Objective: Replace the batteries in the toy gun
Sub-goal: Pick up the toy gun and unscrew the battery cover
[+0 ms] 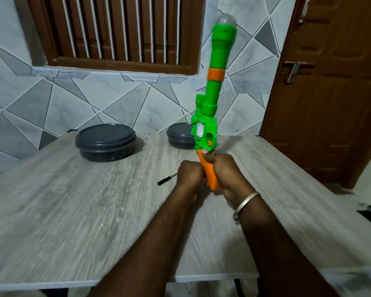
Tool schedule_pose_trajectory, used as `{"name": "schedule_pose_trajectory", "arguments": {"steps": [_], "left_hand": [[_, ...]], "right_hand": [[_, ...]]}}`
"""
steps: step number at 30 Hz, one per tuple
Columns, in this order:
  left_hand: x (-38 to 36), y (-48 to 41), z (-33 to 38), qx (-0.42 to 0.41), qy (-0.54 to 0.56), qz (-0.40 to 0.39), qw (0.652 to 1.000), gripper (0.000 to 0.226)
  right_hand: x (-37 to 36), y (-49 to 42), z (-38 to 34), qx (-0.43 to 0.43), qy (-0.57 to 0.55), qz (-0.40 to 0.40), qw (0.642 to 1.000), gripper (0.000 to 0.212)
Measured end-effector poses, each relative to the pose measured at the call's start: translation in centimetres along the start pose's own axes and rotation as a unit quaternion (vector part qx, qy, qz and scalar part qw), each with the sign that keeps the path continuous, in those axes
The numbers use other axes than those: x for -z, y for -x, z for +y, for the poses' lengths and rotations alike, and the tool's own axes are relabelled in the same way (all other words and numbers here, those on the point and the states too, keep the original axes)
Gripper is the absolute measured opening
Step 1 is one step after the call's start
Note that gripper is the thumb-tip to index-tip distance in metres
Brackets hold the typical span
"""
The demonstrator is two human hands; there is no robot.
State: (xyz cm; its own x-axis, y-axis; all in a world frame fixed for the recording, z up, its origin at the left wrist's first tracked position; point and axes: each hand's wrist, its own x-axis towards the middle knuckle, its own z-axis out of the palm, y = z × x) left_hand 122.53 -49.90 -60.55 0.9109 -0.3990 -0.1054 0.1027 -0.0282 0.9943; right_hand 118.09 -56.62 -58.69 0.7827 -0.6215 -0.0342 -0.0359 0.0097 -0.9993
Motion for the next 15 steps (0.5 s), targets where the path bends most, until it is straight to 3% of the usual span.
{"name": "schedule_pose_trajectory", "arguments": {"steps": [3, 7, 12, 15], "left_hand": [[0.8, -1.1, 1.8, -0.056, -0.186, -0.044, 0.980, 0.029], [1.9, -3.3, 2.4, -0.107, -0.432, -0.077, 0.892, 0.029], [3.1, -5.7, 1.3, -0.216, -0.478, -0.067, 0.849, 0.025], [3.2, -6.4, -0.4, -0.275, -0.435, -0.002, 0.858, 0.025]], "right_hand": [[0.8, -0.4, 0.2, -0.054, -0.079, -0.021, 0.995, 0.032], [1.4, -1.5, 1.6, -0.090, -0.118, -0.022, 0.989, 0.051], [1.4, -1.8, 2.6, -0.094, -0.138, -0.025, 0.986, 0.052], [1.4, -1.9, 2.8, -0.101, -0.159, -0.043, 0.981, 0.051]]}}
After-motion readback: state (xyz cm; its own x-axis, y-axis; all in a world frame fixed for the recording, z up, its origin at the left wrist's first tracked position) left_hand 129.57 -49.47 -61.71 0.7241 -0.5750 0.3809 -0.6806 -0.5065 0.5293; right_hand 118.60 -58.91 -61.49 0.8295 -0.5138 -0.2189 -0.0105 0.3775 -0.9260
